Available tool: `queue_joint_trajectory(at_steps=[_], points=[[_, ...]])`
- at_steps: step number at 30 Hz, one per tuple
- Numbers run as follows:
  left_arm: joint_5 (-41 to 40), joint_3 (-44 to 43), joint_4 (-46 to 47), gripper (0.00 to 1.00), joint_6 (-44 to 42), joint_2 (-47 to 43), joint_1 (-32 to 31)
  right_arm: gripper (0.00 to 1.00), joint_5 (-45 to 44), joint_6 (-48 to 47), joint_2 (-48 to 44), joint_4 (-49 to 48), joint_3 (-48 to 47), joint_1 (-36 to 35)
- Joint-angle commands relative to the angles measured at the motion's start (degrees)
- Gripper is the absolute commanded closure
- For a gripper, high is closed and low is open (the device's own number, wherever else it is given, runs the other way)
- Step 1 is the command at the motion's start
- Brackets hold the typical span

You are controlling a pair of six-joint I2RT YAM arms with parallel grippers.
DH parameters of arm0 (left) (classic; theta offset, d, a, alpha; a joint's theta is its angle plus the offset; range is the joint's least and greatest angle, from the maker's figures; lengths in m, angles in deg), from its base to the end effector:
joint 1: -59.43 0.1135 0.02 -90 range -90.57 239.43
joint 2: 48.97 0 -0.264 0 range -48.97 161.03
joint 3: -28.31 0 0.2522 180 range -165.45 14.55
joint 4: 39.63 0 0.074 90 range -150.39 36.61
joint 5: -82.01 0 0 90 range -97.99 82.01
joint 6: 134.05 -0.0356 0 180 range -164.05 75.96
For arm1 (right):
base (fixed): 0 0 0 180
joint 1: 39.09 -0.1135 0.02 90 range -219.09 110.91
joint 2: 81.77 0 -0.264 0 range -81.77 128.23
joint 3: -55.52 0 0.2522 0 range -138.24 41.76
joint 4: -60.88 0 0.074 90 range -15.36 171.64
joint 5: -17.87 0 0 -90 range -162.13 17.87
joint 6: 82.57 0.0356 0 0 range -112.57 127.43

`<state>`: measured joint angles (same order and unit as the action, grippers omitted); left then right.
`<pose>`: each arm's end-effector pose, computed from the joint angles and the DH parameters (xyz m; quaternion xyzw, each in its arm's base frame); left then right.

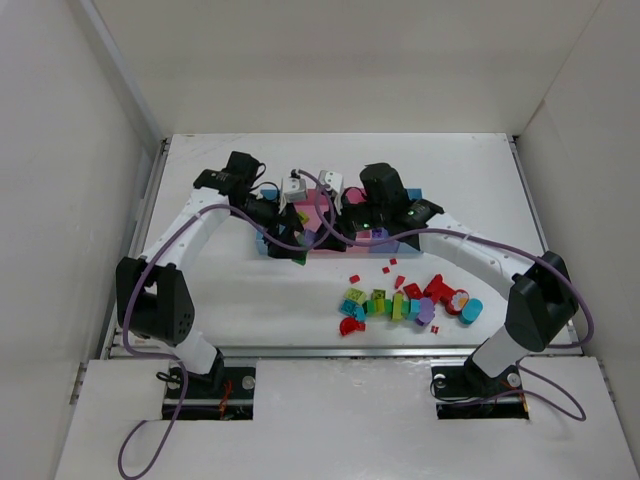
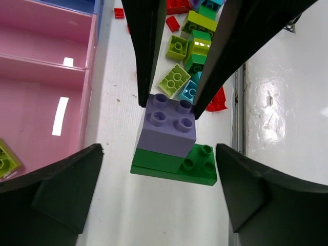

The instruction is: Sort the legos into containers by color

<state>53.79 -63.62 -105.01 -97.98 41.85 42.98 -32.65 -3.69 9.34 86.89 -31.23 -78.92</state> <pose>0.2936 -0.1194 0.3005 0.5755 0.6178 -0.4126 0.3417 0.2651 0.2506 0.3070 -0.5029 0.6650 0.3999 0.3807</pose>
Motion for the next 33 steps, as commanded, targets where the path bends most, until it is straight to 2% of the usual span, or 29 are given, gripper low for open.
queue_joint_trajectory(at_steps=[1,3,7,9,10,15,16,19,20,21,27,31,33], points=[[1.67,-3.03,-0.23,0.07,-0.29,0.05,-0.16,1.00,2.53,0.13,-2.34,-2.85,-0.66,-0.86],[1.68,-3.04,-0.85,0.00,-1.96,0.05,-0.16,1.00,2.53,0.13,-2.34,-2.85,-0.66,-0.86],[1.68,-3.04,-0.86,0.00,-4.52,0.05,-0.16,1.00,2.53,0.13,-2.34,-2.85,-0.66,-0.86],[1.68,-3.65,-0.86,0.05,-4.52,1.19,-0.16,1.00,2.53,0.13,-2.34,-2.85,-0.66,-0.86],[1.16,-3.65,-0.86,0.08,-4.52,1.19,-0.16,1.00,2.53,0.13,-2.86,-2.85,-0.66,-0.86],[1.15,-5.50,-2.17,0.38,-3.90,3.57,-1.22,1.00,2.53,0.13,-2.87,-2.85,-0.66,-0.86],[1.15,-5.50,-2.87,0.48,-4.68,3.57,-1.22,1.00,2.53,0.13,-3.39,-2.85,-0.66,-0.86],[1.15,-5.50,-4.01,0.66,-5.83,3.57,-1.22,1.00,2.53,0.13,-3.40,-2.85,-0.66,-0.86],[1.15,-5.50,-4.02,0.79,-5.83,3.57,-1.22,1.00,2.01,0.13,-3.40,-2.85,-0.66,-0.86],[1.15,-5.50,-4.80,0.85,-6.44,3.57,-1.22,1.00,2.00,0.13,-3.40,-2.85,-0.66,-0.86],[-0.86,-4.97,-8.06,1.00,-9.52,4.10,-1.22,1.00,1.73,4.43,-3.40,-2.85,-0.66,2.30],[-2.36,-2.96,-8.77,1.00,-10.67,4.71,-1.22,1.00,1.05,5.67,-4.53,-2.85,0.74,7.57],[-2.97,-1.55,-5.70,1.00,-8.93,5.33,-1.22,1.00,0.51,6.19,-4.54,-2.85,1.54,8.63]])
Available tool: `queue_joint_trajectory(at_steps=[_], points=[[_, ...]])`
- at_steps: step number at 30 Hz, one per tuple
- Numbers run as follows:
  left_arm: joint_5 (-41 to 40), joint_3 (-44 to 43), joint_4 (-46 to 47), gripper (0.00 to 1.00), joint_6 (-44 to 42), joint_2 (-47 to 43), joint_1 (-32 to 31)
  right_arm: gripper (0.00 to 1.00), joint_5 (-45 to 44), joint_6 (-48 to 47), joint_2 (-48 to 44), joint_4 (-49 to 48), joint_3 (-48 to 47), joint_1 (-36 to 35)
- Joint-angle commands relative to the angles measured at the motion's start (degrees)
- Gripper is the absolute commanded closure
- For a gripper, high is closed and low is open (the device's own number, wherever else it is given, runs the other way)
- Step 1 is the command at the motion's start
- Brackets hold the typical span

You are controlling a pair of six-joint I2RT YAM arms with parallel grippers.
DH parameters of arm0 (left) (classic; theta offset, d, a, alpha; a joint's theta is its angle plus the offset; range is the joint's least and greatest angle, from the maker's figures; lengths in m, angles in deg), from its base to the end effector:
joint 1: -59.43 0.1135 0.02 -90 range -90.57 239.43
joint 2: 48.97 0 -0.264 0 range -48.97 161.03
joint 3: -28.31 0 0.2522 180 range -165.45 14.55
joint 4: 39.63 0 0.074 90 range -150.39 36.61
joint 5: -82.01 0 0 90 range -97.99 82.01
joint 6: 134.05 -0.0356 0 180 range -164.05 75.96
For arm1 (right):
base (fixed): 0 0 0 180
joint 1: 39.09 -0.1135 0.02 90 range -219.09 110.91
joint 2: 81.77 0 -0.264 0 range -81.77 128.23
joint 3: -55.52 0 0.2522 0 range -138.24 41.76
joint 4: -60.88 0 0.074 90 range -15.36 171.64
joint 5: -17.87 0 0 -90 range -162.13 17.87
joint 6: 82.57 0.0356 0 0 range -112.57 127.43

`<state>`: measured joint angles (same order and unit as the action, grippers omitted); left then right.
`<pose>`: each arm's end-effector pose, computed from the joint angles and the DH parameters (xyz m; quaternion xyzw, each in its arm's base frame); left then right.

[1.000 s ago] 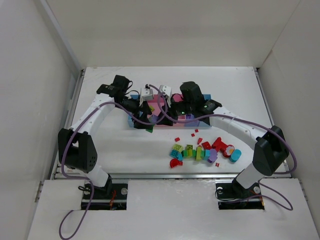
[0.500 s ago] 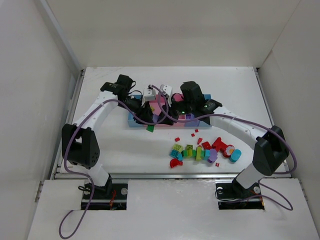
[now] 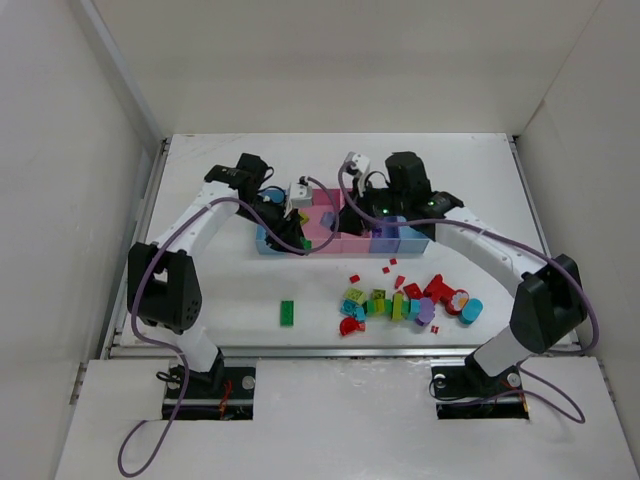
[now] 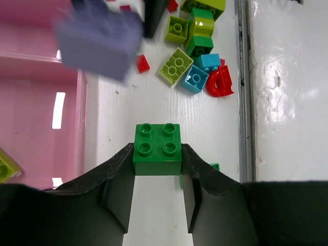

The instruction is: Sort the legos into containers by color

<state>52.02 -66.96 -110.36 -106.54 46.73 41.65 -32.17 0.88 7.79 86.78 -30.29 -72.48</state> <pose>0.3030 -0.1295 0.2874 0.6133 0.6004 -0.4023 0.3187 0.2860 0.2159 0.3109 -0.4389 0.7050 0.3970 0.3909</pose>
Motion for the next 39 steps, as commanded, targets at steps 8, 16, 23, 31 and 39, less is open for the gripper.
queue_joint_trajectory(at_steps=[8,16,23,31,39], points=[[-5.60,2.33,5.72,1.00,7.74,1.15,0.11,1.00,-12.23,9.70,-2.46,-2.74,2.71,9.90],[-12.19,7.95,19.43,1.00,22.23,-3.85,0.11,1.00,-30.21,21.75,0.70,0.69,2.63,12.29],[-15.18,7.96,23.84,1.00,27.17,-5.09,0.11,0.99,-35.56,22.71,8.70,7.53,-2.74,12.29],[-14.66,7.42,24.36,1.00,27.78,-4.56,-0.41,0.91,-38.03,24.48,8.09,6.23,-1.60,12.29],[-15.27,4.35,26.03,1.00,29.72,-2.27,-0.41,0.31,-37.94,23.95,8.70,7.36,-2.65,12.29]])
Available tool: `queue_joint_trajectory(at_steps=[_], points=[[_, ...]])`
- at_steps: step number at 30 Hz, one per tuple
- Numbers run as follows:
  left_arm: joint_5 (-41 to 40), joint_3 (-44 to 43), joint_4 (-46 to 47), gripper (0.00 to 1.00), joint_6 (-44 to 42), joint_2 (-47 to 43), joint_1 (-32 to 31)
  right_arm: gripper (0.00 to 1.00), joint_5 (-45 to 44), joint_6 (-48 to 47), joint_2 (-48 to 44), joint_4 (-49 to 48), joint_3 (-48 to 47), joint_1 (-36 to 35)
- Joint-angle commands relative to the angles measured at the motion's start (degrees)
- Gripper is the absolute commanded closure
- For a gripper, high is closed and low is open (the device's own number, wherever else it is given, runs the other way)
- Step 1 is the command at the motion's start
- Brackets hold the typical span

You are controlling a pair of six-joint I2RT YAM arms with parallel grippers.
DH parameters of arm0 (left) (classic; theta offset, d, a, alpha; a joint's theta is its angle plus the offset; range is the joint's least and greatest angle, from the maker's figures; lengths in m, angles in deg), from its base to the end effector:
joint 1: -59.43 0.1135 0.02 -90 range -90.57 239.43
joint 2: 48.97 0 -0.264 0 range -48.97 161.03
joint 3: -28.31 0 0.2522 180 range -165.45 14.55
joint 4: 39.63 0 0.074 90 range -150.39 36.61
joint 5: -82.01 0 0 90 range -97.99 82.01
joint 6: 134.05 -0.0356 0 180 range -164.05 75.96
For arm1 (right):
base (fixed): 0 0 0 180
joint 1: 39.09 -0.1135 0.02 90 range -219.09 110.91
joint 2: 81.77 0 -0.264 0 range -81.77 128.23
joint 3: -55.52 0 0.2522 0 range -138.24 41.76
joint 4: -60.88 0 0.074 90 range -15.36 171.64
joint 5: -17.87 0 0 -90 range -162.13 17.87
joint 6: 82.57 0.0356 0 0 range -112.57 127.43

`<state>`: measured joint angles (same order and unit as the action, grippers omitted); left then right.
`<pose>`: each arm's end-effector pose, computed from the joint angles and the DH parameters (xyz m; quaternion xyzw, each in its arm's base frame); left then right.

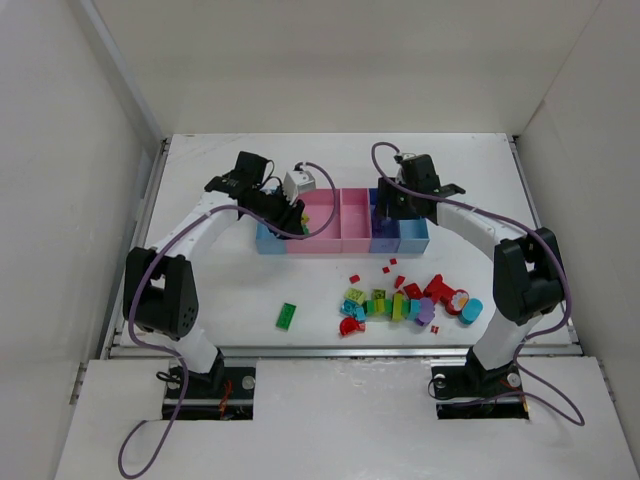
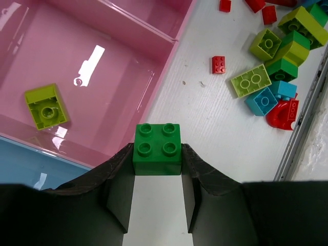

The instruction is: Sort the legos into containers by color

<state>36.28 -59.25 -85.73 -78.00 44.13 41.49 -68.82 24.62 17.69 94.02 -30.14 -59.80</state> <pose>0.3225 -0.1305 0.2748 0.4941 0.7325 -0.3100 0.3509 0.3576 0.1374 0.2337 -0.0392 0.9291 0.1445 0.3382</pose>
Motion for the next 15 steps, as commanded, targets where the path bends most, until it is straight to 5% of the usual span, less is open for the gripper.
queue_joint_trajectory(at_steps=[1,15], points=[[0.47,-3.37,1.40,1.00,1.17,0.94,-0.26,0.29,-1.29,-0.40,-1.20,0.14,-2.81,-0.38],[-5.95,-17.33,15.63,1.00,13.37,15.43,-11.68,0.18,-3.14,-3.74,-10.25,-0.39,-4.48,1.46]])
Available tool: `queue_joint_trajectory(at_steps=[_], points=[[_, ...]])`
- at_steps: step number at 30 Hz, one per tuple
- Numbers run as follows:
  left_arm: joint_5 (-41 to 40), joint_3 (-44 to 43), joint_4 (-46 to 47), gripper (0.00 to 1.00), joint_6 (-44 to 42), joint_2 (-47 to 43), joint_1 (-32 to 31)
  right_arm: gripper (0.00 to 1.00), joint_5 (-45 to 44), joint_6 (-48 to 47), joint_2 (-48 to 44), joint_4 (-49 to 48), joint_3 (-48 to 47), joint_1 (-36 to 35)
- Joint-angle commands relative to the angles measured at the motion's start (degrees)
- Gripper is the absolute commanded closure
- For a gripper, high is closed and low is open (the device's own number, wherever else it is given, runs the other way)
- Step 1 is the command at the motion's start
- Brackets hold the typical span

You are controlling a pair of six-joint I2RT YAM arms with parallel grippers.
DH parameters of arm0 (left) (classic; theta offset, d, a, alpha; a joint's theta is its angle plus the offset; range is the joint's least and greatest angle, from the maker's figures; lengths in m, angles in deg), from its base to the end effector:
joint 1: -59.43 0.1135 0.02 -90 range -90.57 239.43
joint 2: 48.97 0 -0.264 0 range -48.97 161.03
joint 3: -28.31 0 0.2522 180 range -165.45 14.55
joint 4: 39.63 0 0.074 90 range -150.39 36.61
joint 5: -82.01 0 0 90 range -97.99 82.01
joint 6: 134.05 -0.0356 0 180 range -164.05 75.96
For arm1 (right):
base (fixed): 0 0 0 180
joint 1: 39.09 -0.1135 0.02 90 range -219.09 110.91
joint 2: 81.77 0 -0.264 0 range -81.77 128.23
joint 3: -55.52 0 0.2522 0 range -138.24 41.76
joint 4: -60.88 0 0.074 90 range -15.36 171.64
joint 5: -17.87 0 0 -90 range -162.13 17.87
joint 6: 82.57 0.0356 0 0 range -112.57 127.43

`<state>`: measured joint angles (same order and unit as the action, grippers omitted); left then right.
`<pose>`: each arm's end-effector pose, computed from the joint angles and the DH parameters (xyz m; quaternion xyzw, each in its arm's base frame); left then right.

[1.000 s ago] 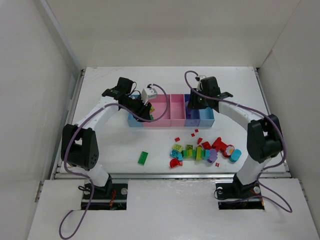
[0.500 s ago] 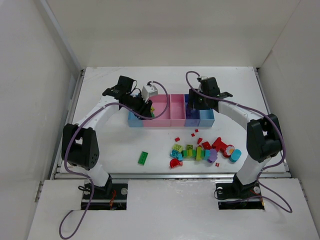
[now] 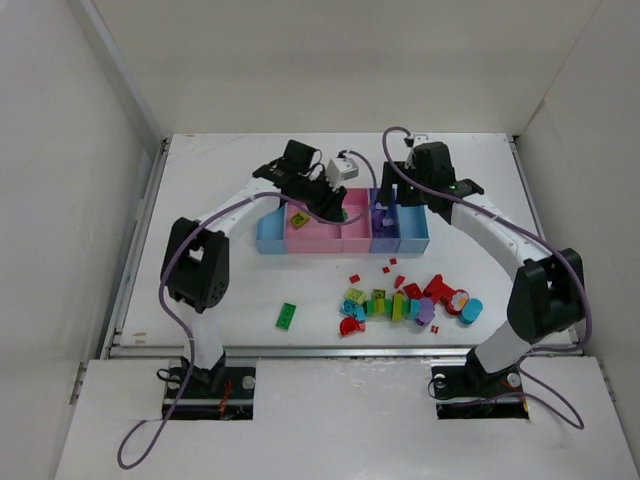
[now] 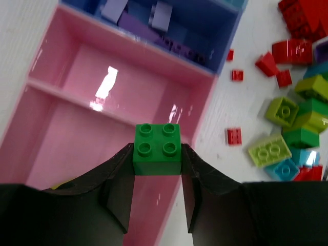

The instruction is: Sort the legos into containers by color

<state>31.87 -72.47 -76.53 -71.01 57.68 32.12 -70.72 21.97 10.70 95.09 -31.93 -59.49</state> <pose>0.3635 -0.2134 0.2718 0.5144 0.7043 -0.3135 0.3756 0.3441 0.1289 0.2859 -0.0514 0.9019 0.1393 0.4056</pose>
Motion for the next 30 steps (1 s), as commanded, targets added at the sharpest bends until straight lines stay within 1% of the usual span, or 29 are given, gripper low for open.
queue_joint_trajectory(at_steps=[1,3,5,7,12,14,15,16,17,20,21,23,24,25,27,30], points=[[-2.32,-5.25,8.09,1.00,7.70,4.59,-2.92,0.18,-1.23,-1.10,-3.78,-1.46,-2.69,1.76],[-3.11,-9.12,8.63,1.00,10.51,7.24,-4.15,0.18,-1.85,-2.41,-4.49,-1.46,-2.16,1.77],[-4.25,-11.14,9.16,1.00,12.62,10.23,-4.15,0.18,-1.85,-4.08,-5.01,-0.76,-2.16,2.39],[-5.13,-12.38,9.94,1.00,15.08,10.77,-4.15,0.16,-1.85,-5.14,-5.01,-0.14,-2.16,2.39],[-8.12,-12.90,11.01,1.00,15.10,11.91,-5.20,0.16,-1.85,-6.37,-5.54,-0.14,-1.63,2.91],[-8.65,-14.48,9.61,1.00,15.10,12.87,-5.82,0.16,-1.33,-6.99,-5.54,-0.14,-1.63,2.91],[-9.35,-15.19,7.86,1.00,13.36,13.40,-5.82,0.16,-1.32,-7.60,-5.54,-0.14,-1.63,2.91],[-10.14,-16.41,6.97,0.88,12.73,14.36,-7.22,0.16,-1.32,-7.60,-5.54,-0.14,-1.63,2.91],[-10.15,-16.95,6.18,0.81,12.20,14.37,-7.23,0.16,-0.63,-7.60,-5.54,-0.14,-1.63,2.91],[-10.76,-16.95,4.77,0.57,11.58,14.90,-8.02,0.15,-0.62,-8.92,-5.54,-0.14,-1.63,2.91],[-10.76,-16.26,4.77,0.45,11.58,14.38,-8.02,0.13,-0.62,-9.53,-6.15,-0.14,-1.63,2.91],[-12.16,-14.77,4.77,0.38,11.58,12.97,-8.02,0.08,-1.23,-10.06,-6.77,0.46,-1.63,2.91],[-12.78,-14.23,4.77,0.36,10.80,12.36,-8.02,0.08,-1.23,-10.06,-7.56,0.47,-1.63,2.91],[-13.39,-13.70,4.77,0.34,10.01,10.96,-8.02,0.04,-1.76,-10.06,-8.35,0.99,-1.63,2.91],[-14.54,-12.64,4.77,0.32,9.48,9.46,-8.02,0.00,-1.76,-10.59,-9.14,1.00,-1.63,2.91],[-15.77,-11.24,3.54,0.29,9.47,6.21,-8.02,0.00,-1.76,-11.21,-11.16,1.61,-0.58,2.91]])
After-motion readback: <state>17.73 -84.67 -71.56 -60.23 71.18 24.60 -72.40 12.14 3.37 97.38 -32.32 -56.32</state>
